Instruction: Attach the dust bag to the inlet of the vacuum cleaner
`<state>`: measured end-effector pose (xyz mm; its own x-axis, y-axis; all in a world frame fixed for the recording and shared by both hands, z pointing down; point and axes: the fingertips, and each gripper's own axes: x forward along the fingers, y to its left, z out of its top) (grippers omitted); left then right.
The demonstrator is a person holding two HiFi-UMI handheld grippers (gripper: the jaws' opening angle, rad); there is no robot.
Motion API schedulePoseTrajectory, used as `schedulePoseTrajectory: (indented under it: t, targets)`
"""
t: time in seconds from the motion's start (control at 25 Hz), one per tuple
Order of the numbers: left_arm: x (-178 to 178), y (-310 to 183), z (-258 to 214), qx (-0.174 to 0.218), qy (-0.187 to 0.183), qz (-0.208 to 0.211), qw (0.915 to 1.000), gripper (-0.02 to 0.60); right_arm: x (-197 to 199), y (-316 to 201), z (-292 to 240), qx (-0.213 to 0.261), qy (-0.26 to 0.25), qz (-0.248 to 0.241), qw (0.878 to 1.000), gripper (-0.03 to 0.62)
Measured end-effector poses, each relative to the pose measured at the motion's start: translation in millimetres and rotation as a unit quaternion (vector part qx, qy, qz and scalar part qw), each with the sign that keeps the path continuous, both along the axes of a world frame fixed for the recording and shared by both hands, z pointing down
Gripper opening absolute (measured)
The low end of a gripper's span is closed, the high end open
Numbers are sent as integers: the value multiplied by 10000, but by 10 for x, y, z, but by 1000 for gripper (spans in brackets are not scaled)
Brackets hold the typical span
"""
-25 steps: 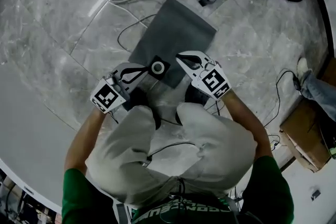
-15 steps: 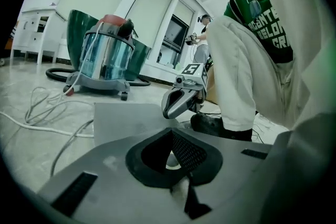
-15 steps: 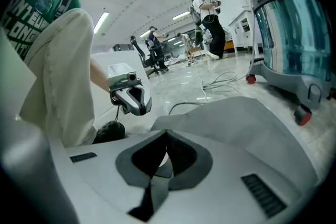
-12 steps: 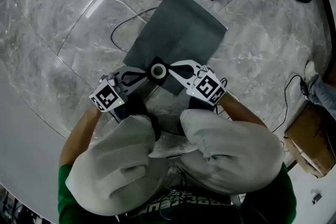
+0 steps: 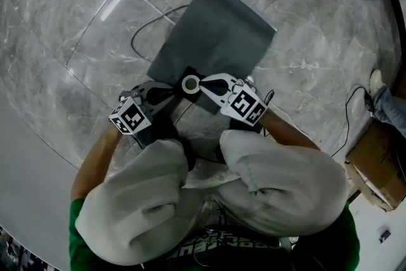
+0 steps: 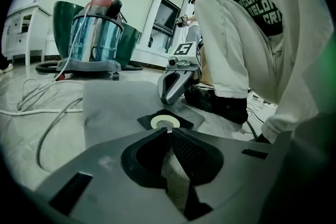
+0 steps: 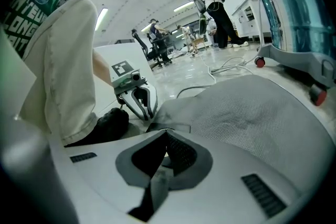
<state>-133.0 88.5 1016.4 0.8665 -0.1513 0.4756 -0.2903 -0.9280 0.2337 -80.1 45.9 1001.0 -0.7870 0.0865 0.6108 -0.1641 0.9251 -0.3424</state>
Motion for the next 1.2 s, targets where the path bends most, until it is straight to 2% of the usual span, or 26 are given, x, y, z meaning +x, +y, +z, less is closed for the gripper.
schedulePoseTrajectory:
  t: [0.16,0.44,0.6,0.92,1.04,1.2]
  targets:
    - [-16,-10,109,100,-254,145,9995,87,-18,5,44,-7,41,-29,10000,8]
    - [28,-9,231,662,-793,480,9935,87,8,5,131,-26,134,-38,9999,8]
    - [51,-10,292,789,-997,551,9904,87,38,1,194,-51,209,-42,9998,8]
    - [69,21,330,964,-1199,815,9847,95,64,11,261,-23,264,-116,9996,8]
    - [101,-29,302,1109,-1244,739,9832,95,80,9,268,7,277,-120,9995,8]
    - [168,-94,207,1077,-1065,579,9868,94,108,-23,245,36,251,-62,9997,8]
